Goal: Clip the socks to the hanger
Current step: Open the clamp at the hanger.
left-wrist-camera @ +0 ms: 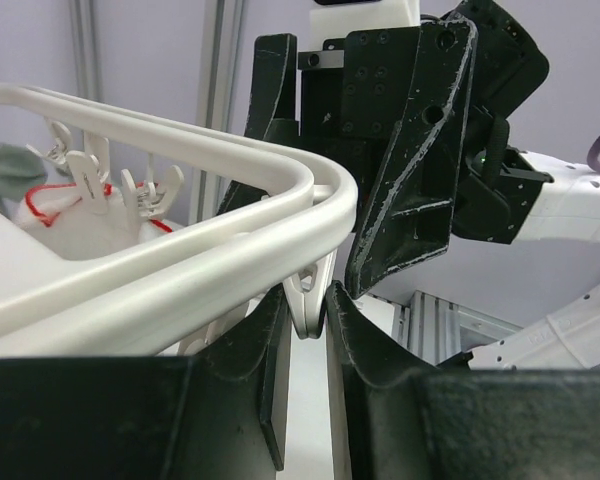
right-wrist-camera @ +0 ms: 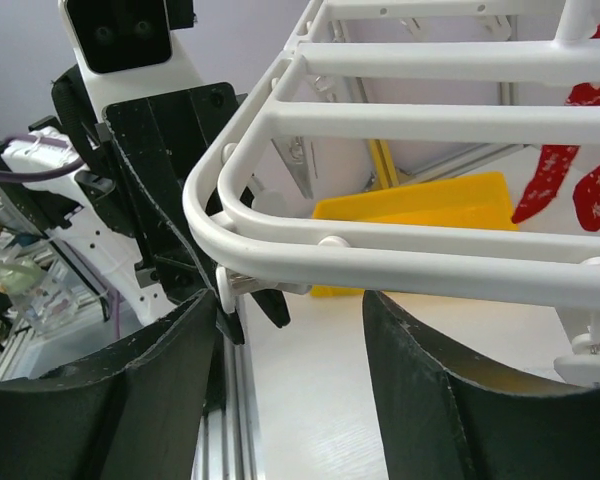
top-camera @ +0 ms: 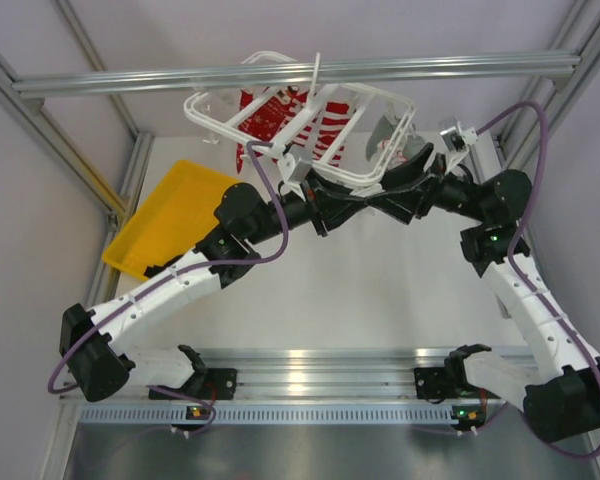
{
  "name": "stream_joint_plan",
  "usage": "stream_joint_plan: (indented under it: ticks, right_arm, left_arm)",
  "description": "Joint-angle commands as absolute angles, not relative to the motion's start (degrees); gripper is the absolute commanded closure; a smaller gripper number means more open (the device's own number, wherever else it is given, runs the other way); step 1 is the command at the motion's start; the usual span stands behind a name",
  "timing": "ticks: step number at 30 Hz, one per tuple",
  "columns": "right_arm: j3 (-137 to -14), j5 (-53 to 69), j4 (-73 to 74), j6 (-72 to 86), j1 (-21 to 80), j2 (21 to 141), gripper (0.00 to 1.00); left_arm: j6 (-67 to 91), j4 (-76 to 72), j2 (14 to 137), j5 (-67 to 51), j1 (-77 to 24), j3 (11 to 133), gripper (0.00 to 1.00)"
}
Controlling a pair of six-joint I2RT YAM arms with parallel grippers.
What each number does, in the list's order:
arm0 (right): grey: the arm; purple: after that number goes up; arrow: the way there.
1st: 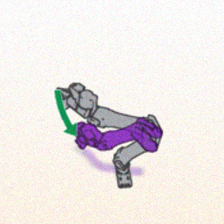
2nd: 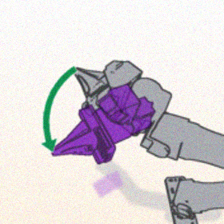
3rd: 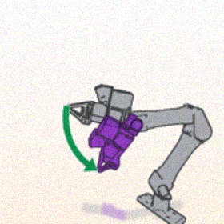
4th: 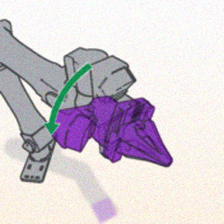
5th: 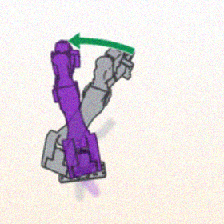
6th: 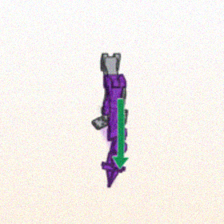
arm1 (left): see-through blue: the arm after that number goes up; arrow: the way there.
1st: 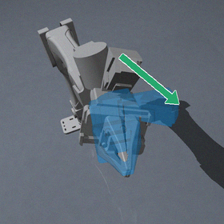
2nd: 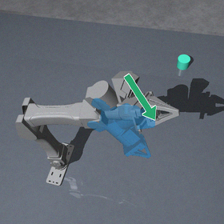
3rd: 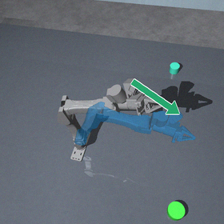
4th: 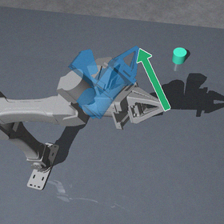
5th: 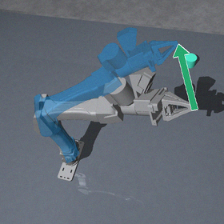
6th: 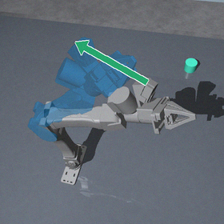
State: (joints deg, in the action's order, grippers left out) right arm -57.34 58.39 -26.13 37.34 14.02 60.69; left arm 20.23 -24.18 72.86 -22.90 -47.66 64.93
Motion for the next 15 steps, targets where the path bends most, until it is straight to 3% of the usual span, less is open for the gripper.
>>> stream_joint_plan:
  ticks: [1,11,14,15]
  right_arm:
    - [-55.9,56.34,-37.6,43.58,12.39,61.08,0.41]
    - [-54.32,55.46,-48.24,50.71,12.48,62.49,0.37]
    - [-54.75,55.72,-49.31,51.24,12.39,62.93,0.39]
    - [-54.84,55.81,-49.39,51.33,12.57,63.1,0.45]
  left_arm:
    - [23.29,-26.46,72.6,-25.57,-46.85,65.57,1.0]
    - [25.66,-27.16,73.74,-26.1,-46.23,65.39,1.0]
    - [26.02,-27.07,74.0,-25.76,-46.14,65.48,1.0]
    - [26.19,-26.81,74.18,-25.75,-46.14,65.48,1.0]
